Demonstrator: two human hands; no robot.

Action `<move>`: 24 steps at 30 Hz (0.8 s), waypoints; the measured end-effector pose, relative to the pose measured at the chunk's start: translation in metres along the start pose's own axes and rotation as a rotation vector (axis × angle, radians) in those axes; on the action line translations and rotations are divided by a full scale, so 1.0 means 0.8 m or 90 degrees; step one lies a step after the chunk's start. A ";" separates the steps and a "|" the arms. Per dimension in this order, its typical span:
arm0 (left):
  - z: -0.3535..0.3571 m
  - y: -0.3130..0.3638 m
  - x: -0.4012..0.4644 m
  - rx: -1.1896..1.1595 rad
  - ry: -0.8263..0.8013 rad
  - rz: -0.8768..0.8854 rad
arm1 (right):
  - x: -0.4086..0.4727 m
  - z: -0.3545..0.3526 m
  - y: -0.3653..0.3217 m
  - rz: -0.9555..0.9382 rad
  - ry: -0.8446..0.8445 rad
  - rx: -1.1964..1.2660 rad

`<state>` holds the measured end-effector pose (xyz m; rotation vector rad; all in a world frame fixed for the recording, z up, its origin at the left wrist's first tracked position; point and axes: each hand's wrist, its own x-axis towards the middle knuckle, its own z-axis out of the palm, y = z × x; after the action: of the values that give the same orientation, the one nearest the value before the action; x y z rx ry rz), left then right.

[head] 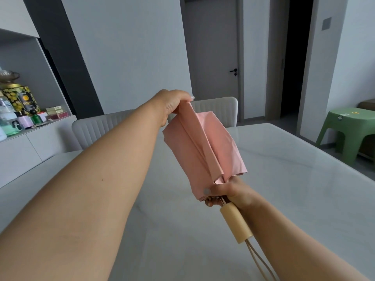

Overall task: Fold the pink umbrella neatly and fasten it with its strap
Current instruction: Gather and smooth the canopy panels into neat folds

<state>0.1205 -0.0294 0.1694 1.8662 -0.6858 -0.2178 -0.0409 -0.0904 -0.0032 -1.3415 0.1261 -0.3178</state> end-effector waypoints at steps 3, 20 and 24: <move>0.001 0.002 -0.003 -0.041 0.043 0.004 | 0.000 0.000 0.000 0.002 0.001 -0.004; 0.040 -0.061 -0.080 0.239 0.000 0.131 | 0.007 -0.004 0.006 -0.007 0.009 0.016; 0.039 -0.077 -0.082 0.117 0.048 0.116 | 0.007 -0.004 0.007 -0.014 -0.017 0.053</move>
<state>0.0750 -0.0026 0.0902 1.9608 -0.8422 0.0347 -0.0352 -0.0941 -0.0088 -1.2650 0.0758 -0.3200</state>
